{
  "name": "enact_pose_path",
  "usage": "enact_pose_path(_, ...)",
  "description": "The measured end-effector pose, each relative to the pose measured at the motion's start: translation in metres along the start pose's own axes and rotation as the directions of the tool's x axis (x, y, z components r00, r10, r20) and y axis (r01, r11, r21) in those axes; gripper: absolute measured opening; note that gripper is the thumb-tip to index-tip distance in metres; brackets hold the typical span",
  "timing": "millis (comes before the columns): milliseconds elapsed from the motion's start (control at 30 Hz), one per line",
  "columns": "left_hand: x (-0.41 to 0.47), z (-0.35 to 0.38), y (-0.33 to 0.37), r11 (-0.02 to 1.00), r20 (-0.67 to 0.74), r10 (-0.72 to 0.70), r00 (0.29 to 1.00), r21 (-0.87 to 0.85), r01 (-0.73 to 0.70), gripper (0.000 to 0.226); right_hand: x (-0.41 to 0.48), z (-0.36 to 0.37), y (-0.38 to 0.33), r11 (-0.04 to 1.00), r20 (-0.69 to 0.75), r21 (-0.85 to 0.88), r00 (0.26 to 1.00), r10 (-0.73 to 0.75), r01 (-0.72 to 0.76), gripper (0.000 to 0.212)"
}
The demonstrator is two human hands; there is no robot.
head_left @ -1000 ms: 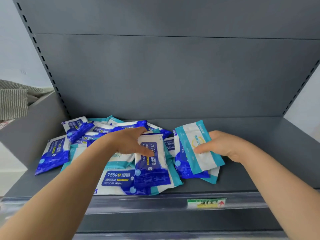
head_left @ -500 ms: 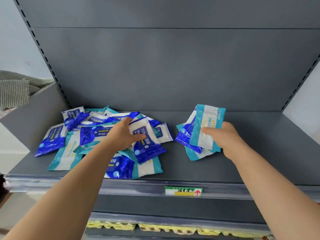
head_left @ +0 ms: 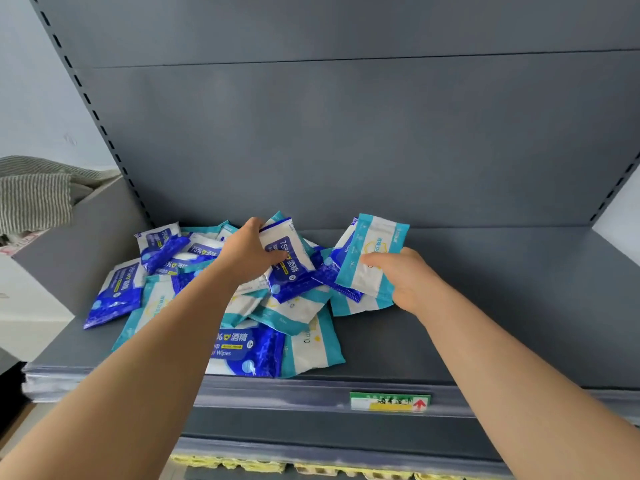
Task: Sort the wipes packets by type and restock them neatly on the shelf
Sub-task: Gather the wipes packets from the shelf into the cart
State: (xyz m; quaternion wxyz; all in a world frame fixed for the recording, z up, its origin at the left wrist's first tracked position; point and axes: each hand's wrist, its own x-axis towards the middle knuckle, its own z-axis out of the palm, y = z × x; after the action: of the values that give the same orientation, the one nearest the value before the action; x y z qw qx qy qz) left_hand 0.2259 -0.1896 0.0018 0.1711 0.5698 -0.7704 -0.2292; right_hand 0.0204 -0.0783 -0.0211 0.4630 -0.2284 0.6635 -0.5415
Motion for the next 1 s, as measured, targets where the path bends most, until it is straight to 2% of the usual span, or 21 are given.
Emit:
enact_pose_path(100, 0.018, -0.002, -0.008, 0.980, 0.173, -0.026, 0.985, 0.200, -0.009, 0.068, 0.004, 0.006, -0.001, 0.999, 0.025, -0.039, 1.000, 0.015, -0.014, 0.029)
enact_pose_path(233, 0.036, -0.002, -0.011, 0.958, 0.280, 0.002, 0.960, 0.273, -0.082, 0.072, 0.006, 0.015, -0.006, 0.983, 0.066, -0.185, 0.998, 0.001, 0.011, 0.031)
enact_pose_path(333, 0.046, -0.001, -0.013, 0.968, 0.310, 0.042, 0.950, 0.221, -0.115, 0.070, 0.005, 0.020, -0.011, 0.951, 0.082, -0.301, 0.996, -0.044, 0.066, 0.022)
enact_pose_path(467, 0.054, 0.007, -0.020, 0.987, 0.269, 0.126, 0.955, 0.064, -0.148, 0.064, 0.006, 0.019, -0.010, 0.946, 0.034, -0.319, 0.999, -0.042, 0.051, 0.028)
enact_pose_path(600, 0.059, 0.013, -0.012, 0.974, 0.189, 0.225, 0.956, -0.048, -0.220, 0.054, 0.005, 0.006, -0.013, 0.973, -0.084, -0.227, 0.994, -0.067, 0.047, 0.026)
enact_pose_path(700, 0.062, 0.016, -0.002, 0.965, 0.201, 0.254, 0.946, -0.119, -0.234, 0.054, 0.006, -0.014, -0.017, 0.994, -0.232, -0.064, 0.967, -0.104, 0.092, 0.024)
enact_pose_path(833, 0.062, 0.026, 0.007, 0.976, 0.191, 0.179, 0.965, -0.159, -0.149, 0.060, 0.006, -0.031, -0.011, 0.982, -0.331, 0.101, 0.936, -0.120, 0.162, 0.027)
enact_pose_path(1000, 0.064, 0.034, 0.024, 0.914, 0.300, 0.006, 0.954, -0.389, 0.117, 0.064, 0.007, -0.029, -0.005, 0.983, -0.257, 0.116, 0.960, -0.110, 0.143, 0.036)
